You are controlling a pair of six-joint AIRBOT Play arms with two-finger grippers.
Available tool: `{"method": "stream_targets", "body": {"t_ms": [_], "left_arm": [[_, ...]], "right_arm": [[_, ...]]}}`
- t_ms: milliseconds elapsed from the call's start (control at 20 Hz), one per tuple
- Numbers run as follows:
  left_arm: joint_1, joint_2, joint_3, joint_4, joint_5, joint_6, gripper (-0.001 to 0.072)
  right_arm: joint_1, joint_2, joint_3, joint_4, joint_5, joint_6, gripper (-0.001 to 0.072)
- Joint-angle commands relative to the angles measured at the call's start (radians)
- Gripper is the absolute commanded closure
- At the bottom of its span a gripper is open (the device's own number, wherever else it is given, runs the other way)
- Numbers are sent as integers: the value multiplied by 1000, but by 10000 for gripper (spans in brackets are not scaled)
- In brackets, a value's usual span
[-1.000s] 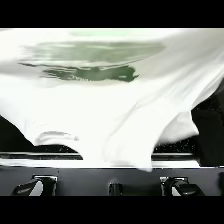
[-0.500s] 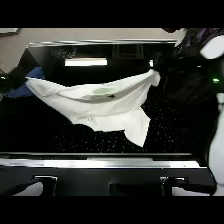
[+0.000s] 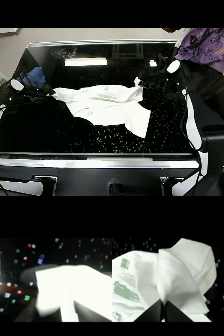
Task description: Fold the clothes and pants, and hang the long-sleeved shirts on hangers.
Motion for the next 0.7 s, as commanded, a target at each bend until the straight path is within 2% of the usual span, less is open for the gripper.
{"method": "stream_targets", "body": {"t_ms": [0, 200, 300, 500, 600, 650], "left_arm": [[27, 50, 19, -3, -81, 39, 46], [65, 227, -39, -6, -224, 63, 46], [41, 305, -138, -73, -228, 57, 46], [-90, 365, -390, -367, -139, 2, 46], [-227, 363, -501, -471, -24, -11, 46], [-294, 360, -539, -486, 32, -47, 46]], "right_arm": [[1, -13, 1, 14, -28, 1, 687], [1, -2, 1, 9, -10, -9, 687], [1, 9, 1, 8, -4, -18, 687], [1, 37, 1, -2, 17, -29, 687], [1, 54, 1, -21, 29, -29, 687], [1, 63, 1, -33, 38, -29, 687]]}}
